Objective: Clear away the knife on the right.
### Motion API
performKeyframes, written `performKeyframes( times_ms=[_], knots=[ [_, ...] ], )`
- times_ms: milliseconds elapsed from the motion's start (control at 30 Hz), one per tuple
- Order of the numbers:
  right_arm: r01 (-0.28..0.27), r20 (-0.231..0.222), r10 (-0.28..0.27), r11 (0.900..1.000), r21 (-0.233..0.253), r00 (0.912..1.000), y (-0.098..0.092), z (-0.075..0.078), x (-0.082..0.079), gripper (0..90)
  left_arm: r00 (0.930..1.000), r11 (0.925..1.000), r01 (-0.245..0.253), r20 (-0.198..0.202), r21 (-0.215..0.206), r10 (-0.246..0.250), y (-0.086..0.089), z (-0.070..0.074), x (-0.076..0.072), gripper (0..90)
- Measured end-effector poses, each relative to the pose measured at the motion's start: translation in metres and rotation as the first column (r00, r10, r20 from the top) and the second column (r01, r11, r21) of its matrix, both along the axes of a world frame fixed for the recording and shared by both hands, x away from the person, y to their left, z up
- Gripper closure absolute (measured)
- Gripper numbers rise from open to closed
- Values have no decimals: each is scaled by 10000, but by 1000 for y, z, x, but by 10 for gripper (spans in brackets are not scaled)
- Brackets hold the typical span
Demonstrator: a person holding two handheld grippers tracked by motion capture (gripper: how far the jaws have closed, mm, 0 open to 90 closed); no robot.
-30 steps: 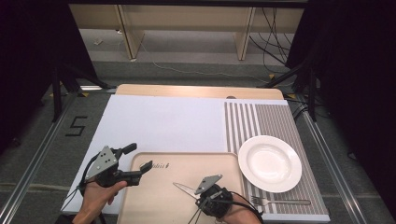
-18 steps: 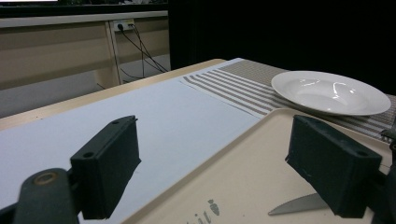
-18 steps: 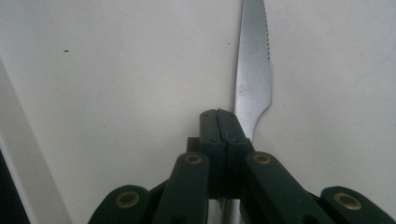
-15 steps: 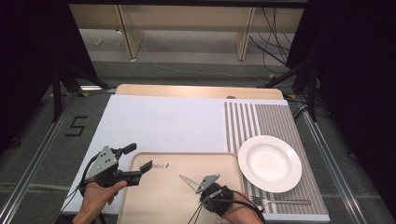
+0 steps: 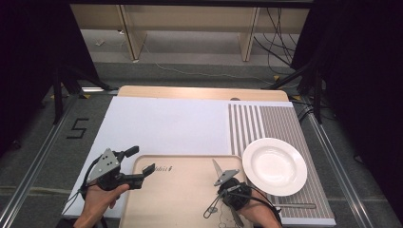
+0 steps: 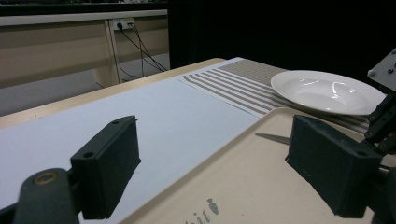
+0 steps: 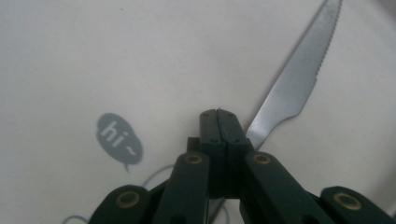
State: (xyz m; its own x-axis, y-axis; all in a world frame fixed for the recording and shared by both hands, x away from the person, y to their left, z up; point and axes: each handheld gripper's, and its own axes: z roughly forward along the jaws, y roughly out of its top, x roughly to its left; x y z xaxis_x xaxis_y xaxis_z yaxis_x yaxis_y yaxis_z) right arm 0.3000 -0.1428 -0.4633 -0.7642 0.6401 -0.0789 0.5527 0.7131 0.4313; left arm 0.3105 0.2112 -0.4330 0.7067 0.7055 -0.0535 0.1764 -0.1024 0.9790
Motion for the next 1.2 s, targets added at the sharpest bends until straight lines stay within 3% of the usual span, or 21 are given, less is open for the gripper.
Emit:
performKeyframes(
  times_ms=[167,400,633,767,867,1000,1067,1100,1133,1200],
  knots=[
    [324,148,-322,9994,-111,9994,-10,0,8,900,10000,10000,-4,-6,66,4,0,0,0,161],
    [615,-43,-617,9978,-239,9981,-20,2,10,900,10000,9999,7,-21,139,-6,0,0,-1,161],
    [778,-312,-778,9970,-1,9965,-30,4,8,900,10000,10000,-4,-20,99,4,0,1,-1,161],
    [796,-96,-793,9961,381,9968,-34,6,9,900,10000,9999,67,21,79,-67,0,0,0,161],
    [695,45,-703,9919,1067,9975,-39,8,11,752,10000,10000,57,16,74,-57,0,0,0,161],
    [1002,-130,-994,9808,1675,9950,-43,12,9,533,10000,10000,67,-3,51,-67,-1,0,-1,161],
    [1165,-281,-1132,9721,2038,9932,-44,16,7,491,10000,10000,68,-1,59,-68,-1,0,-1,161],
    [690,139,-738,9732,2194,9972,-47,16,9,462,10000,10000,66,6,59,-66,-1,0,-1,161],
    [974,-247,-943,9633,2499,9952,-49,20,8,410,10000,10000,64,7,54,-65,-1,0,-1,161],
    [972,-224,-948,9519,2906,9952,-52,23,7,382,10000,9999,67,17,88,-67,-1,0,0,161]
  ],
)
